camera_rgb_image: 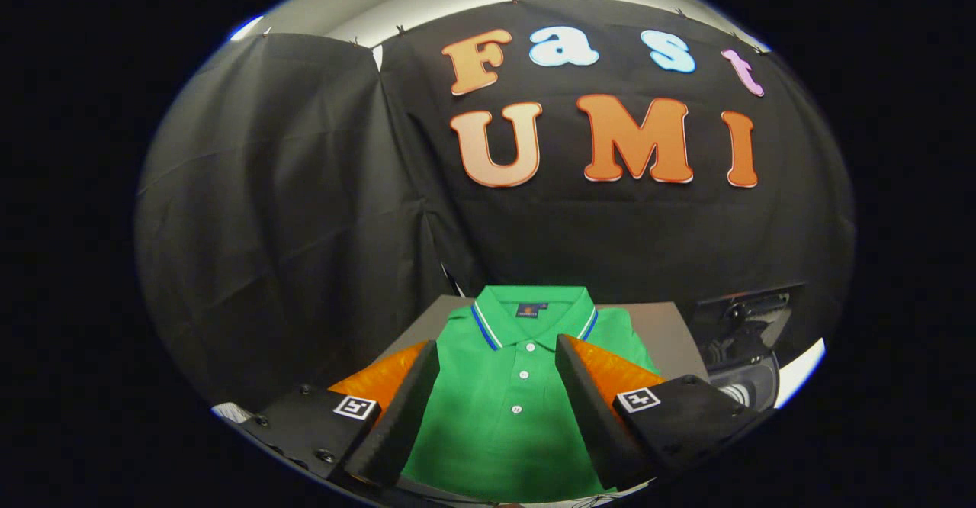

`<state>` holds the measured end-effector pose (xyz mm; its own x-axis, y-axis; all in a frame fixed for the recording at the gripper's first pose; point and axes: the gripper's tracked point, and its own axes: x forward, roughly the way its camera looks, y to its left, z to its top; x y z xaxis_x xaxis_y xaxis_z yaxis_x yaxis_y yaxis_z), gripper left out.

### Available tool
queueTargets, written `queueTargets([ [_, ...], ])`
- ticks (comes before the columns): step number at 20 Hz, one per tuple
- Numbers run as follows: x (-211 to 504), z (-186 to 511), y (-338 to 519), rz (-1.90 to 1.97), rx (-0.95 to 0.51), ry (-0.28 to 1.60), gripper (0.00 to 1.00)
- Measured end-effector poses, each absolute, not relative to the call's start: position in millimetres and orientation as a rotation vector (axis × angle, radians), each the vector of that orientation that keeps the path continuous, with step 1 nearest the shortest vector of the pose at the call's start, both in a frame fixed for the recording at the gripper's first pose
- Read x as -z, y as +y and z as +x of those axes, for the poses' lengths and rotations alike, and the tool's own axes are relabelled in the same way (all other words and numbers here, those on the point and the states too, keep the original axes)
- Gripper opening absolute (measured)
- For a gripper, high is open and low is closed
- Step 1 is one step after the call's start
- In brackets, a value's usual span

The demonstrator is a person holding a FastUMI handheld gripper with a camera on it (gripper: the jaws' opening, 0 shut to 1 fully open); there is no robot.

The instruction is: Put the clothes into the washing machine and then close the washing machine lid.

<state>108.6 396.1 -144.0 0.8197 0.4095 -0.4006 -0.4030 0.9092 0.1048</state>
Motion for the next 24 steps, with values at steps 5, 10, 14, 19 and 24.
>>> queueTargets([
  [5, 200, 106, 398, 0.051, -0.370, 0.641, 0.99],
  [10, 224, 108, 385, 0.047, -0.314, 0.714, 0.98],
  [14, 227, 111, 384, -0.028, -0.319, 0.661, 0.96],
  [19, 228, 109, 378, -0.037, -0.339, 0.679, 0.88],
  [24, 226, 107, 376, -0.069, -0.379, 0.669, 0.81],
])
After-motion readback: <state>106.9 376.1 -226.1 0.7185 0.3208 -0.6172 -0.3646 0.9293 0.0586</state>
